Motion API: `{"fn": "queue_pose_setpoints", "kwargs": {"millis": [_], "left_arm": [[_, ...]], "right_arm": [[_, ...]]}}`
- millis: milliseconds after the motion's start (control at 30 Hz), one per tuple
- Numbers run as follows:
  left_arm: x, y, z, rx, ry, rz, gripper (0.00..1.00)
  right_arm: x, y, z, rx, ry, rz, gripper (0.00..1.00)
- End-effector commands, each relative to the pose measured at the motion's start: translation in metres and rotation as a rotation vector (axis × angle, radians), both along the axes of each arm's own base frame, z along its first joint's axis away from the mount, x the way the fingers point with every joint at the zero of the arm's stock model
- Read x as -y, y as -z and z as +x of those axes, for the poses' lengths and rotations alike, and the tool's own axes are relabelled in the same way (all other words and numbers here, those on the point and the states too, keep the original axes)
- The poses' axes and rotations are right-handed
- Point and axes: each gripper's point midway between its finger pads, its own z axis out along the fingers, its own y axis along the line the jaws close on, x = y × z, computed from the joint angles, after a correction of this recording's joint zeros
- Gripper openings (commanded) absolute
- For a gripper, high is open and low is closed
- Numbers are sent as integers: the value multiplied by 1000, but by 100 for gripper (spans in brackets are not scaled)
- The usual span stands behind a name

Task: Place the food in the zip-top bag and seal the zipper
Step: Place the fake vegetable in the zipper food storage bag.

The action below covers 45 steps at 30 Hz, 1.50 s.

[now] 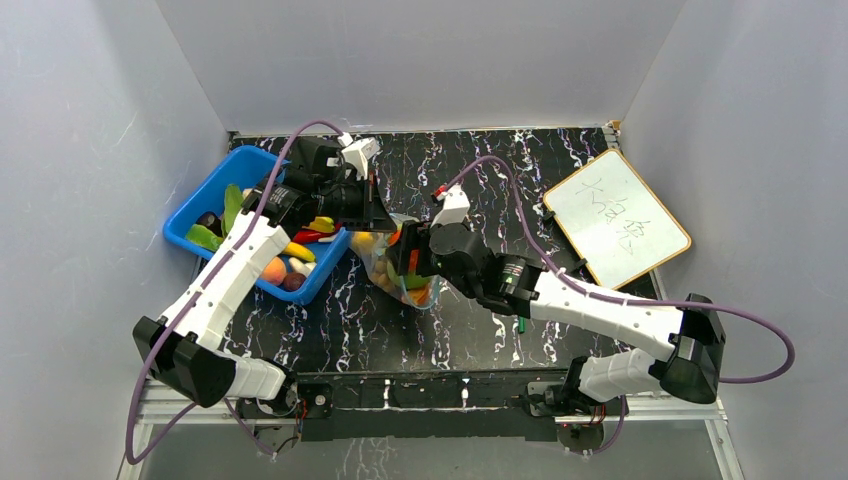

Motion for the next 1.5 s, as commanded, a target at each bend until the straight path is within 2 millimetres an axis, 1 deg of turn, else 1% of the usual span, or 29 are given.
{"fn": "queue_pose_setpoints", "kwargs": {"millis": [0, 100, 167, 333, 567, 700, 833, 900, 1000, 1133, 1300, 1400, 1467], "left_arm": [[6, -26, -17, 41, 90, -81, 0], [3, -19, -18, 39, 103, -48, 0], [4, -19, -19, 36, 111, -50, 0], [5, -20, -18, 39, 117, -53, 0], [6, -16, -20, 30, 129, -58, 0], [6, -12, -22, 24, 131, -59, 0], [3, -6, -19, 14, 114, -35, 0], [5, -7, -18, 10, 113, -41, 0], [6, -8, -16, 12, 108, -49, 0], [10, -14, -19, 6, 114, -80, 0], [18, -28, -24, -6, 108, -179, 0], [23, -34, -28, -20, 104, -242, 0], [26, -34, -31, -35, 108, -276, 0]], "right_arm": [[17, -7, 14, 11, 81, 50, 28], [20, -17, 7, 4, 70, 116, 27], [23, -21, 5, 6, 80, 146, 26], [23, -33, 4, 19, 78, 195, 26], [23, -49, 8, 42, 94, 230, 25], [30, -54, 11, 56, 129, 228, 24], [36, -63, 8, 65, 135, 254, 24], [37, -63, 7, 61, 131, 255, 23], [36, -57, 7, 51, 133, 239, 24], [37, -52, 12, 59, 155, 217, 24], [20, -45, 13, 54, 112, 234, 26], [10, -44, 15, 56, 97, 279, 31], [8, -42, 17, 62, 100, 294, 34]]}}
